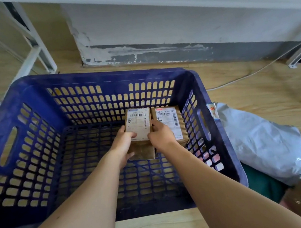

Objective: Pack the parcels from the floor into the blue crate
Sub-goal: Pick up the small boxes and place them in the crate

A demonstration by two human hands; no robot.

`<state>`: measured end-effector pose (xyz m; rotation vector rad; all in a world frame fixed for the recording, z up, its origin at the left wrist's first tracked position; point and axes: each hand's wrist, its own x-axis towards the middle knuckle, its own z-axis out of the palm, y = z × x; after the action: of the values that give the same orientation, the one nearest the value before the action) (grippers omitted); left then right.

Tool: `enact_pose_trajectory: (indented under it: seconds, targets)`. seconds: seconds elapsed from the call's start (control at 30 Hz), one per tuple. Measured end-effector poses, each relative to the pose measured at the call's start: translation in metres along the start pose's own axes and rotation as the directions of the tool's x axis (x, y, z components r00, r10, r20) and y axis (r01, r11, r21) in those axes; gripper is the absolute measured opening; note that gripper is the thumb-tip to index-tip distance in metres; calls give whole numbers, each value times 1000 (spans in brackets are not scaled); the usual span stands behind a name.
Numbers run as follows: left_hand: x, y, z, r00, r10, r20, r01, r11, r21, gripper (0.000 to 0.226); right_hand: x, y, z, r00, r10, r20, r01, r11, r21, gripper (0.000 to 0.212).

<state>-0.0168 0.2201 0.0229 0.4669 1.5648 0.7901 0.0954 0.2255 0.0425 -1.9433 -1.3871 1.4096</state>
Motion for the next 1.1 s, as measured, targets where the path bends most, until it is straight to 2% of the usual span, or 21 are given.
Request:
enact_pose_trajectory:
  seconds: [0.2, 0.3, 0.57, 0.73, 0.87, 1.0, 1.1]
  targets:
    - [9, -9, 4, 999, 24, 35, -29, 988, 151, 62, 9, 10, 1, 997, 64, -34, -68, 989, -129, 54]
    - [13, -12, 4, 999, 27, 37, -32, 986, 164, 66, 7, 10, 1, 996, 79, -43, -86, 980, -178, 54]
    - [12, -8, 7, 999, 42, 8, -42, 993, 114, 63, 5, 11, -1, 995, 96, 32, -95, 995, -26, 39]
    - [12, -7, 9, 996, -32, -78, 52, 960, 276, 61, 4, 13, 1, 997, 71, 15, -67, 985, -160, 40]
    - [9, -5, 8, 990, -139, 21, 119, 907, 403, 54, 5, 15, 0, 996, 63, -57, -72, 982, -174, 37]
    - [12, -3, 5, 998, -67, 13, 60, 949, 311, 55, 6, 17, -2, 992, 48, -114, -60, 992, -110, 31]
    - [12, -3, 2, 997, -72, 13, 66, 962, 264, 61, 5, 16, -4, 992, 28, -121, -41, 993, -109, 29]
